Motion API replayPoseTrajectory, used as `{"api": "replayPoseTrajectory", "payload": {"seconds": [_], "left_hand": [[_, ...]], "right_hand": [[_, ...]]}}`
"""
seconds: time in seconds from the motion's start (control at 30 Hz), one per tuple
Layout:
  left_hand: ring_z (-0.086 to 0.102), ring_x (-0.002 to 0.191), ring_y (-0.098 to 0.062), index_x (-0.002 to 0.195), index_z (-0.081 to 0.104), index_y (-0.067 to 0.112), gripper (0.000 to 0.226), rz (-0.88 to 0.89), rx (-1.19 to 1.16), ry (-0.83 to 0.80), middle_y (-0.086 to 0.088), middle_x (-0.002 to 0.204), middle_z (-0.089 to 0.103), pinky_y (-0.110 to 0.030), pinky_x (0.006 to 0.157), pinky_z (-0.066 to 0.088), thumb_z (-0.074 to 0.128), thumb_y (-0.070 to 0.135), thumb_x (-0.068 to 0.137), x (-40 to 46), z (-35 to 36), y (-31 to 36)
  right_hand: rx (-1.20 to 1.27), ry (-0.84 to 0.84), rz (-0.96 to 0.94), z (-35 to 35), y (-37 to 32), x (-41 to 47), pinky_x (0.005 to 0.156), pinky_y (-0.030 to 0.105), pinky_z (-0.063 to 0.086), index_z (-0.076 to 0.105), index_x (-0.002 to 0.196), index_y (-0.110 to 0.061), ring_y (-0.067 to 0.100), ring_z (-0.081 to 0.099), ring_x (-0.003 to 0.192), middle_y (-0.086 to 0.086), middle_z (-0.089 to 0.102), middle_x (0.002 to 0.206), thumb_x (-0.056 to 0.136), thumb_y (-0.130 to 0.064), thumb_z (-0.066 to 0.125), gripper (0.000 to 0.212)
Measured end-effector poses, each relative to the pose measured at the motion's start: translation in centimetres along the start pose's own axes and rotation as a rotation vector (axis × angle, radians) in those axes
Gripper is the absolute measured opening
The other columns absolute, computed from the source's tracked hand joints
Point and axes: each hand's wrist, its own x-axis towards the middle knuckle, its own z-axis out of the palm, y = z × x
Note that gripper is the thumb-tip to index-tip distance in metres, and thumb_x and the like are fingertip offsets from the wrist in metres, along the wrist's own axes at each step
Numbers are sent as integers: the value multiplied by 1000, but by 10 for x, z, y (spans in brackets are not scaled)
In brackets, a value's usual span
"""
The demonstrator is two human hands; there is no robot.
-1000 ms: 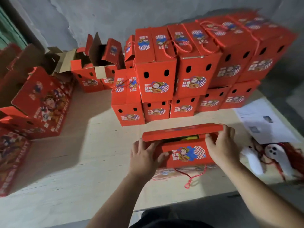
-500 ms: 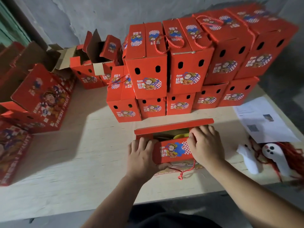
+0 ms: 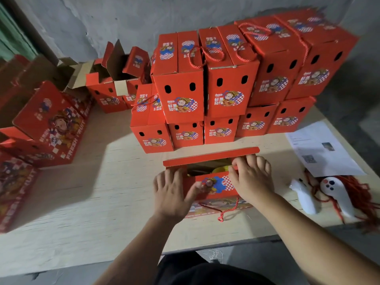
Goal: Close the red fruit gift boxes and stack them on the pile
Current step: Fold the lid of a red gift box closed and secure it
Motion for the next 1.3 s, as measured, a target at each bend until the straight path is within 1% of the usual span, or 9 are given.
{"api": "replayPoseTrajectory", "payload": {"seconds": [0.17, 0.3, 0.4, 0.47, 0.57, 0.77, 1.0, 1.13, 1.3], "left_hand": [[30, 145, -30, 153, 31, 13, 100, -408, -545, 163, -11, 153, 32, -56, 120, 31, 60, 75, 80, -4, -3, 16], [31, 148, -19, 155, 39, 33, 79, -86, -443, 157, 5, 161, 36, -44, 118, 30, 53, 76, 91, 8, -18, -1], [47, 133, -27, 119, 71, 26, 54, -18, -205, 118, 2, 130, 65, -48, 111, 35, 52, 70, 94, 26, -24, -9], [57, 118, -32, 110, 70, 21, 41, 19, -116, 25, 1, 117, 66, -48, 104, 41, 64, 58, 94, 33, -23, -11], [50, 130, -29, 140, 57, 28, 56, 57, -52, -131, 2, 145, 55, -49, 108, 43, 56, 63, 97, 39, -16, -11], [32, 151, -26, 158, 39, 35, 96, 83, 27, -299, 4, 162, 41, -49, 122, 29, 24, 93, 82, 53, -21, -10], [18, 150, -31, 164, 6, 43, 101, 30, 154, -438, 2, 163, 22, -56, 122, 28, 9, 96, 78, 53, -15, 0], [38, 136, -33, 161, 26, 44, 102, 71, 242, -387, 5, 153, 42, -49, 114, 31, 15, 97, 74, 64, -23, 1], [46, 127, -32, 156, 36, 39, 101, 87, 339, -333, 2, 142, 51, -45, 107, 35, 8, 93, 75, 71, -23, 7]], "right_hand": [[199, -76, 121, -9, 13, -10, 85, 43, 44, 58, 110, -12, 35, 52, 102, 11, 56, 110, 90, -54, 66, 47], [281, -125, 259, -16, 9, -3, 99, 48, 42, 34, 149, -9, 39, 41, 123, 21, 44, 139, 82, -54, 80, 93], [532, -127, 325, -21, 10, 2, 112, 54, 35, -1, 163, -20, 38, 32, 138, 18, 30, 155, 77, -47, 87, 126], [605, -119, 220, -22, 17, 2, 117, 57, 32, 11, 164, -25, 33, 29, 143, 11, 30, 160, 78, -56, 81, 115], [498, -311, 34, -22, 25, -4, 123, 54, 22, 39, 158, -34, 21, 17, 152, -7, 24, 168, 83, -75, 57, 87], [397, -175, -27, -20, 23, 11, 114, 41, 36, 68, 132, -16, 31, 45, 141, 9, 55, 147, 98, -32, 67, 38], [238, -263, -67, -19, 26, 19, 106, 39, 43, 54, 142, -23, 25, 47, 129, -1, 51, 138, 98, -47, 64, 51], [122, -432, -151, -25, 38, 47, 109, 41, 41, 26, 162, -30, 21, 31, 143, -8, 31, 158, 96, -64, 54, 79], [80, -368, -213, -18, 33, 45, 122, 44, 35, 41, 158, -16, 25, 29, 155, 3, 35, 166, 99, -49, 58, 70]]}}
